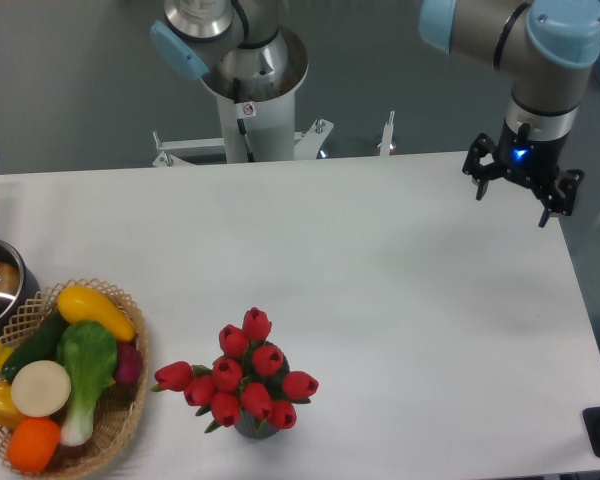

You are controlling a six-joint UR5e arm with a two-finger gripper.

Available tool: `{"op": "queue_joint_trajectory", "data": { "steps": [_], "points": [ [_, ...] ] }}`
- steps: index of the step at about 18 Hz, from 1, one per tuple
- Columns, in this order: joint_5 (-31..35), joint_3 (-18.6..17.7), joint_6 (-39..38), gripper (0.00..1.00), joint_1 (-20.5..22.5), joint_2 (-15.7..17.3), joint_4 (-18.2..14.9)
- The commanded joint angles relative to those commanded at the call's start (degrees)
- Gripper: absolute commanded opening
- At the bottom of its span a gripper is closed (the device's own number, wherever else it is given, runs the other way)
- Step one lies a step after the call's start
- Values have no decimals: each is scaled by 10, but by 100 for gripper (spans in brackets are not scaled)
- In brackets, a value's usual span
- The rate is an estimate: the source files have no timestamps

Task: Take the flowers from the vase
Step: 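Move the open gripper toward the red tulips in the grey vase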

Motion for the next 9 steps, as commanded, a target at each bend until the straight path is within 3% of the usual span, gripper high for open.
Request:
{"op": "queue_joint_trajectory", "data": {
  "steps": [9],
  "points": [
    [-9, -25, -5, 100, -7, 11, 0]
  ]
}}
